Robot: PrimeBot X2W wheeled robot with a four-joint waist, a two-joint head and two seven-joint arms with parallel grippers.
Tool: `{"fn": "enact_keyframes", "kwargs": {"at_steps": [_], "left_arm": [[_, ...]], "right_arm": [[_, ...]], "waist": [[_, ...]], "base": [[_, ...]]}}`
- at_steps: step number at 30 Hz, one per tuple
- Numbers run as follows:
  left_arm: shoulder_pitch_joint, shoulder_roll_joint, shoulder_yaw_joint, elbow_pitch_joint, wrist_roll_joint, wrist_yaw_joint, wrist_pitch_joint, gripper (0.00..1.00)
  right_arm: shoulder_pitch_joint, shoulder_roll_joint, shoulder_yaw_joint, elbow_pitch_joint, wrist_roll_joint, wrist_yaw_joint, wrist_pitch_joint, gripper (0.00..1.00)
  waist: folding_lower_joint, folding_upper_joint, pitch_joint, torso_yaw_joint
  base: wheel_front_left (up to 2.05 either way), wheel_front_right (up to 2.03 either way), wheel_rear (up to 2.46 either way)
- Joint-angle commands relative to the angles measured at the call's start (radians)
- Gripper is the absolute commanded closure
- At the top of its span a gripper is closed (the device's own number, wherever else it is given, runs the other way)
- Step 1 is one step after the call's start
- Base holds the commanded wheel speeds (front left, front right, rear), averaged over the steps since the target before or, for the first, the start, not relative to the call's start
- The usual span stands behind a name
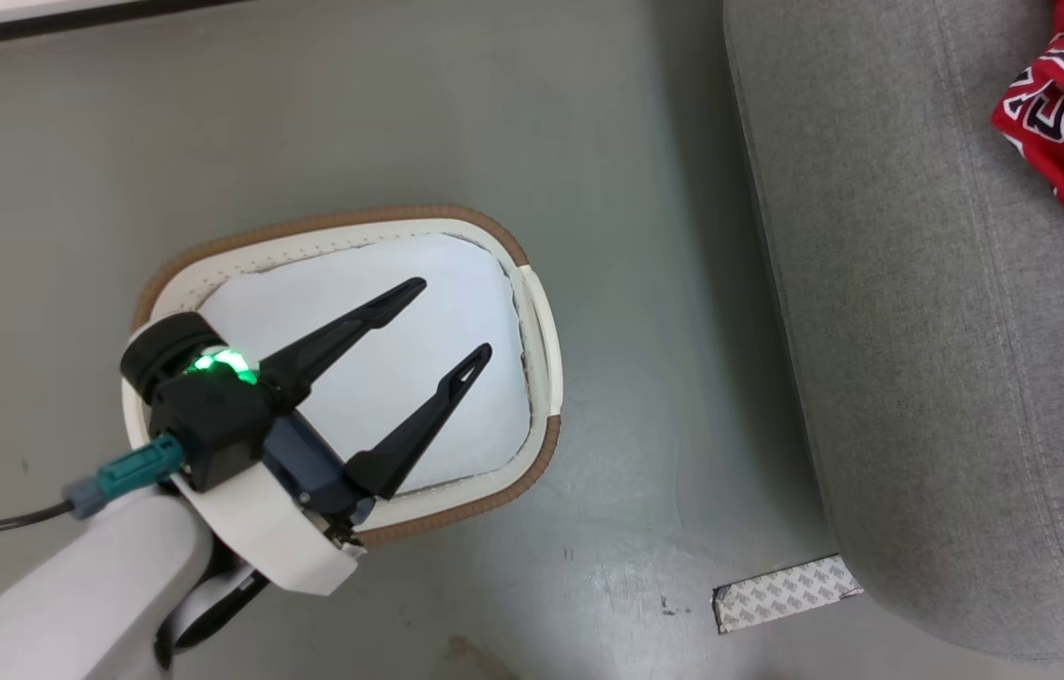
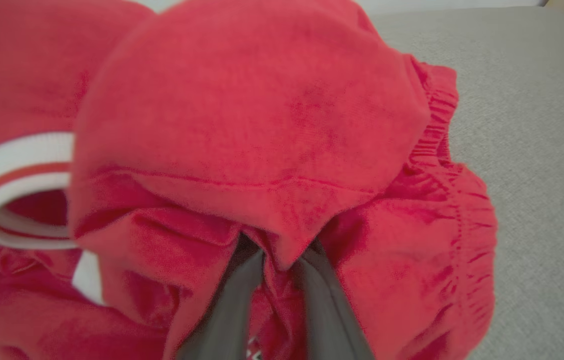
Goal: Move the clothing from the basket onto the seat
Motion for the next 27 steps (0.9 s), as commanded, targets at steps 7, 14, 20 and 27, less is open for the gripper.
{"fn": "enact_keyframes", "kwargs": {"at_steps": [7, 14, 20, 27], "left_arm": [[0.017, -0.030, 0.004, 0.040, -0.018, -0.006, -0.008, 0.00], [0.062, -0.090, 0.031, 0.102, -0.037, 0.002, -0.009, 0.00], [0.119, -0.143, 0.088, 0.148, -0.053, 0.003, -0.009, 0.00], [0.197, -0.211, 0.177, 0.207, -0.071, 0.013, -0.009, 0.00]], "right_arm": [[0.042, -0.043, 0.056, -0.001, 0.048, -0.003, 0.080, 0.00], [0.150, -0.109, 0.102, -0.106, 0.090, -0.003, 0.240, 0.00], [0.225, -0.147, 0.110, -0.265, 0.106, -0.003, 0.347, 0.00], [0.264, -0.160, 0.182, -0.456, 0.134, -0.003, 0.367, 0.00]], "waist": [[-0.0001, 0.0001, -0.072, -0.003], [-0.0001, 0.0001, -0.202, -0.004], [-0.0001, 0.0001, -0.329, -0.004], [-0.0001, 0.0001, -0.459, 0.016]], "base": [[0.00, 0.00, 0.00], [0.00, 0.00, 0.00], [0.00, 0.00, 0.00], [0.00, 0.00, 0.00]]}}
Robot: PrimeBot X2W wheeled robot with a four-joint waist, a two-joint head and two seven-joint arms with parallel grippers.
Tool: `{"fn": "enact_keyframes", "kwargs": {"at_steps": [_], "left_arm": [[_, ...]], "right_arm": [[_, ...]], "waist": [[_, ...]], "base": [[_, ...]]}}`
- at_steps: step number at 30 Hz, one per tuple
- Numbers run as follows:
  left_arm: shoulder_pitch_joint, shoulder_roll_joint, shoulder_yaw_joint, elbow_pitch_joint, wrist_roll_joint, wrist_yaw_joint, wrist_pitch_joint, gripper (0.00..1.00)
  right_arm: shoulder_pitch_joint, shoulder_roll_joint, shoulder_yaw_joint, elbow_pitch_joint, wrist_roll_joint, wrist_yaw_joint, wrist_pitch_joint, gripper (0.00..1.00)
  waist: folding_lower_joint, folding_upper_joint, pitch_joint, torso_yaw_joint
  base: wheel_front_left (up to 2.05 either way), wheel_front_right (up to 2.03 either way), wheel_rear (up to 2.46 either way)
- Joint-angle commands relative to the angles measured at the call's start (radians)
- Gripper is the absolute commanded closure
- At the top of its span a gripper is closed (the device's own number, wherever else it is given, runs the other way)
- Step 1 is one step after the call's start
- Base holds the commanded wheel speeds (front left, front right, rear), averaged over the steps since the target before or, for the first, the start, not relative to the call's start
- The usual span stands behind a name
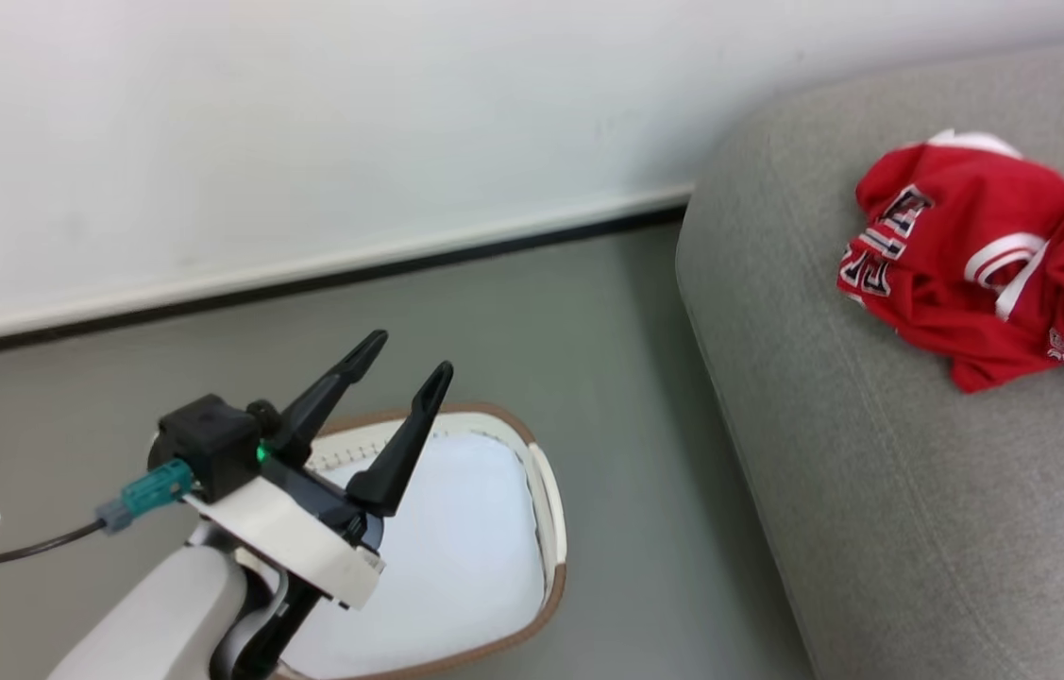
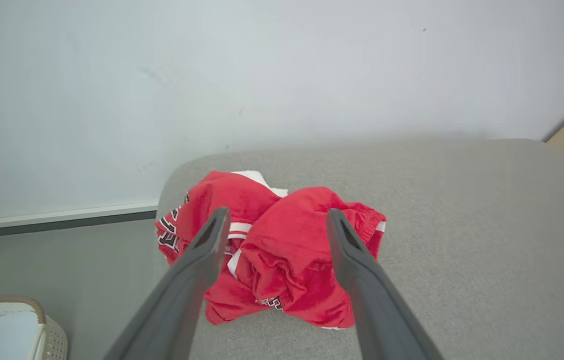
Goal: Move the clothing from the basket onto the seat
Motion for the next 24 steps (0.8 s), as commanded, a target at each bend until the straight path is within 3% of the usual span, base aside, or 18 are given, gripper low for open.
{"fn": "enact_keyframes", "kwargs": {"at_steps": [1, 6, 11, 24], "left_arm": [[0.028, -0.012, 0.018, 0.013, -0.014, 0.003, -0.002, 0.00], [0.070, -0.035, 0.089, 0.060, -0.002, 0.022, -0.001, 0.00], [0.119, -0.053, 0.170, 0.113, -0.012, 0.055, -0.001, 0.00], [0.245, -0.106, 0.376, 0.189, 0.059, 0.089, -0.001, 0.00]], "right_arm": [[0.017, -0.006, 0.017, -0.024, 0.010, -0.003, -0.014, 0.00], [0.020, 0.001, 0.106, -0.088, 0.032, -0.003, -0.088, 0.00], [0.046, 0.058, 0.172, -0.089, 0.055, -0.003, -0.208, 0.00], [0.181, 0.177, 0.326, 0.031, 0.093, -0.003, -0.536, 0.00]], "waist": [[0.0002, 0.0000, -0.072, 0.019], [0.0002, 0.0000, -0.130, 0.047], [0.0002, 0.0000, -0.176, 0.084], [0.0002, 0.0000, -0.255, 0.170]], "base": [[0.00, 0.00, 0.00], [0.00, 0.00, 0.00], [0.00, 0.00, 0.00], [0.00, 0.00, 0.00]]}}
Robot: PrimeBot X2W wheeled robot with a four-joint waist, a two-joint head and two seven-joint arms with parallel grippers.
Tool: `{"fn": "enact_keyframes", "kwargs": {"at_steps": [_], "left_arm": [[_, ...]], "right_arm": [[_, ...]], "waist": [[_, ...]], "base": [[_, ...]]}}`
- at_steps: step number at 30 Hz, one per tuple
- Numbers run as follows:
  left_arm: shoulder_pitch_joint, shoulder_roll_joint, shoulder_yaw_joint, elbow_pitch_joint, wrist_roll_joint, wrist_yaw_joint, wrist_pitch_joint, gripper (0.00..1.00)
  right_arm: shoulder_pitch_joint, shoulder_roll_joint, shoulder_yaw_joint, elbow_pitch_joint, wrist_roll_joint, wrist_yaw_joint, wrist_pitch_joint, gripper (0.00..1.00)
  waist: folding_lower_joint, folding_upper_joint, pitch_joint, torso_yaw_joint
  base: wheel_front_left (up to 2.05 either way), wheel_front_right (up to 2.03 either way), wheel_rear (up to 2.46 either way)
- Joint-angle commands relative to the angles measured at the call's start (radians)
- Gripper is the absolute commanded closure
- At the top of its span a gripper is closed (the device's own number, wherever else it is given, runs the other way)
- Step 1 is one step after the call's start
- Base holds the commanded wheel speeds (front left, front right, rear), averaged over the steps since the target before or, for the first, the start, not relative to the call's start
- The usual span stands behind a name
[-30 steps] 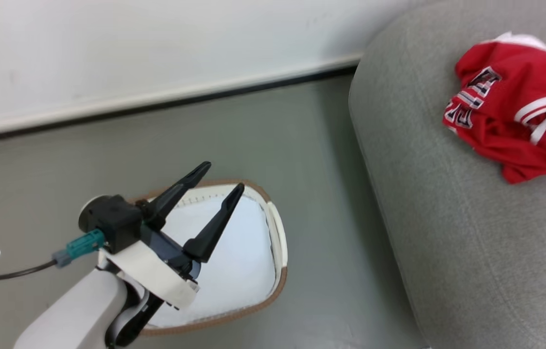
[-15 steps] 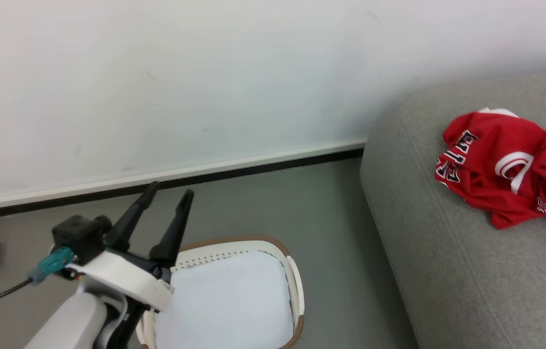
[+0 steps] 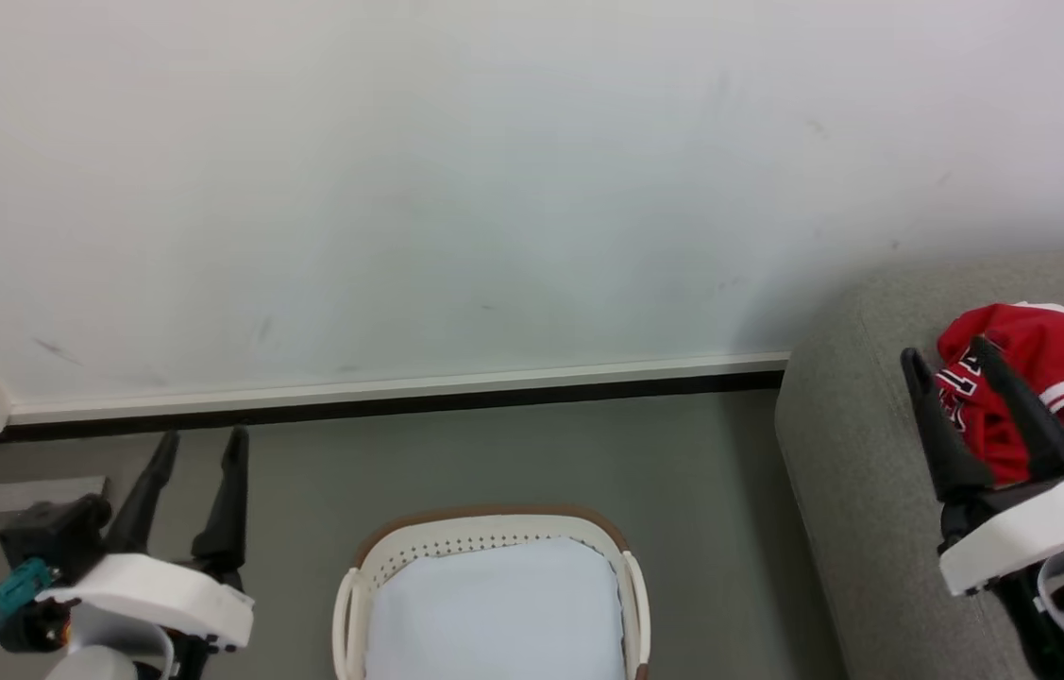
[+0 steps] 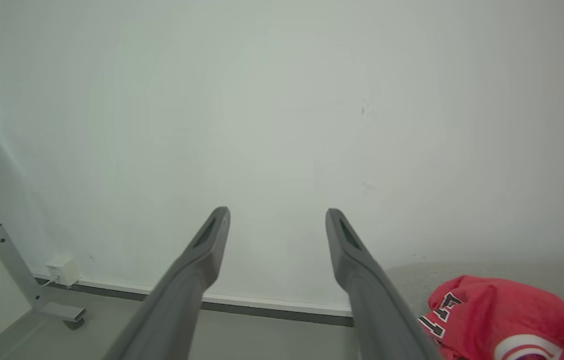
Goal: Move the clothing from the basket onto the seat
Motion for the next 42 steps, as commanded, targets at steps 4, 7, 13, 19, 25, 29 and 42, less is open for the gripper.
{"fn": "enact_keyframes", "kwargs": {"at_steps": [4, 7, 13, 19, 25, 29, 42], "left_arm": [[0.055, -0.031, 0.056, 0.006, 0.052, -0.006, 0.000, 0.00], [0.085, -0.058, 0.098, 0.009, 0.091, -0.008, 0.000, 0.00], [0.128, -0.116, 0.168, 0.015, 0.168, -0.036, 0.000, 0.00], [0.149, -0.166, 0.214, 0.034, 0.222, -0.069, 0.000, 0.00], [0.147, -0.194, 0.250, 0.053, 0.266, -0.092, 0.000, 0.00], [0.142, -0.205, 0.267, 0.056, 0.286, -0.102, 0.000, 0.00], [0.130, -0.222, 0.290, 0.061, 0.314, -0.114, 0.000, 0.00]], "right_arm": [[0.059, 0.015, 0.042, 0.053, 0.001, -0.002, -0.127, 0.00], [0.089, 0.032, 0.078, 0.107, -0.010, -0.002, -0.222, 0.00], [0.128, 0.065, 0.117, 0.173, -0.018, -0.002, -0.288, 0.00], [0.166, 0.119, 0.086, 0.118, -0.066, -0.002, -0.291, 0.00], [0.180, 0.140, 0.073, 0.109, -0.091, -0.002, -0.291, 0.00], [0.177, 0.147, 0.057, 0.128, -0.112, -0.002, -0.291, 0.00], [0.159, 0.158, 0.050, 0.143, -0.120, -0.002, -0.292, 0.00]], "waist": [[0.0002, 0.0000, -0.018, 0.032], [0.0002, 0.0000, -0.025, 0.045], [0.0002, 0.0000, -0.033, 0.061], [0.0002, 0.0000, -0.039, 0.063], [0.0002, 0.0000, -0.041, 0.060], [0.0002, 0.0000, -0.040, 0.059], [0.0002, 0.0000, -0.032, 0.054]], "base": [[0.00, 0.00, 0.00], [0.00, 0.00, 0.00], [0.00, 0.00, 0.00], [0.00, 0.00, 0.00], [0.00, 0.00, 0.00], [0.00, 0.00, 0.00], [0.00, 0.00, 0.00]]}}
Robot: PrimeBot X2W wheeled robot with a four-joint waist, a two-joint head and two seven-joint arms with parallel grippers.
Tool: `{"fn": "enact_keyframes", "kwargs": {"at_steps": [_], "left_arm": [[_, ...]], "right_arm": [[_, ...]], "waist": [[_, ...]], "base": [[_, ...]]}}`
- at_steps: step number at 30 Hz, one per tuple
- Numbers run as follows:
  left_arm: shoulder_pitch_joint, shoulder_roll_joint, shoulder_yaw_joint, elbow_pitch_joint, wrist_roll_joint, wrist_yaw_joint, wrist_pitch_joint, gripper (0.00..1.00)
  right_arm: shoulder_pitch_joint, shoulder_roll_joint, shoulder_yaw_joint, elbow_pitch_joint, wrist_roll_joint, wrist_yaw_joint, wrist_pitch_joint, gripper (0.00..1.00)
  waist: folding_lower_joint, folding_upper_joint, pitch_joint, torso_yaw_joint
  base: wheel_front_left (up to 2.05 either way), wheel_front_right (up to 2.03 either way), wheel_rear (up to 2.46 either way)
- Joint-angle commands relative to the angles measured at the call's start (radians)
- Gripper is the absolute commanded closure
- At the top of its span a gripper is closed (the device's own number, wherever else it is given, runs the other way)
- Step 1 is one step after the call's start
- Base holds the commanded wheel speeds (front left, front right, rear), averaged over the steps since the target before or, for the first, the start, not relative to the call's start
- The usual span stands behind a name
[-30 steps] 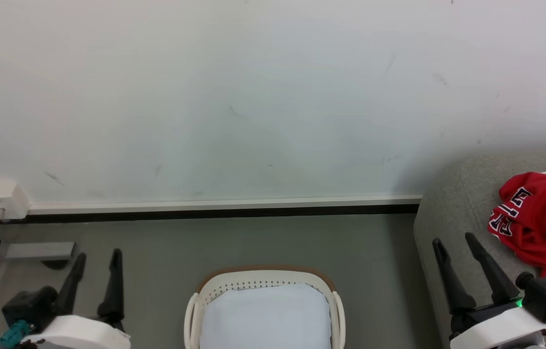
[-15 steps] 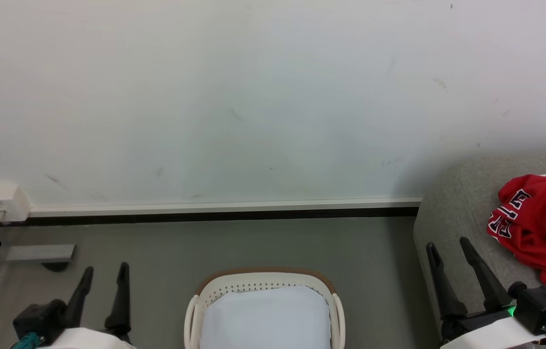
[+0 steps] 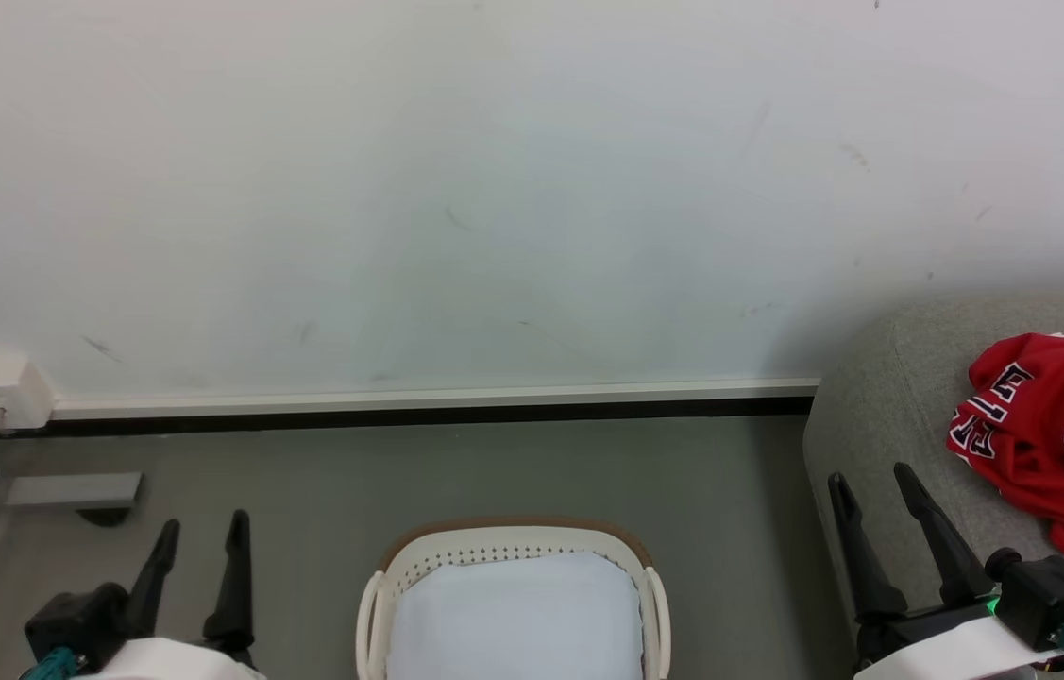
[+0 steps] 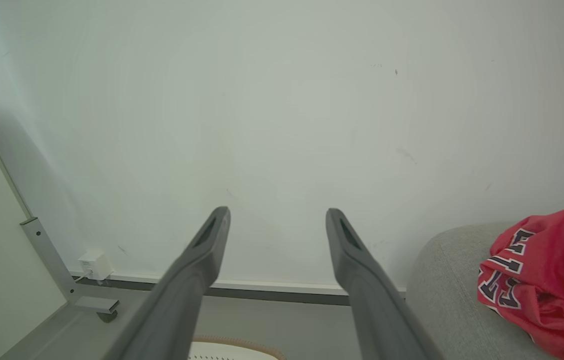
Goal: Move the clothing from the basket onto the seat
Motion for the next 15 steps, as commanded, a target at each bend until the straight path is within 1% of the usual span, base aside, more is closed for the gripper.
{"fn": "enact_keyframes", "kwargs": {"at_steps": [1, 5, 6, 9, 15], "left_arm": [[-0.008, 0.002, 0.004, 0.002, 0.017, -0.002, 0.000, 0.00], [-0.015, 0.009, -0.014, 0.003, 0.003, -0.001, 0.000, 0.00], [-0.005, 0.001, -0.016, 0.006, 0.001, -0.003, 0.000, 1.00], [0.018, -0.015, -0.018, 0.030, -0.001, -0.003, 0.002, 1.00], [0.011, -0.022, -0.003, 0.023, -0.108, -0.003, 0.039, 1.00]], "right_arm": [[-0.007, 0.001, -0.002, 0.002, 0.002, -0.002, -0.003, 0.00], [-0.010, 0.000, -0.001, 0.004, 0.003, -0.002, -0.003, 0.00], [-0.002, 0.002, 0.001, 0.003, 0.000, 0.000, 0.000, 1.00], [0.021, 0.010, 0.007, 0.024, 0.000, 0.000, 0.002, 1.00], [0.024, 0.015, -0.020, 0.020, 0.101, 0.000, 0.031, 1.00]], "waist": [[0.0000, 0.0000, 0.001, 0.001], [0.0000, 0.0000, 0.002, 0.002], [0.0000, 0.0000, 0.002, 0.002], [0.0000, 0.0000, 0.002, 0.002], [0.0000, 0.0000, 0.004, 0.001]], "base": [[0.00, 0.00, 0.00], [0.00, 0.00, 0.00], [0.00, 0.00, 0.00], [0.00, 0.00, 0.00], [0.00, 0.00, 0.00]]}}
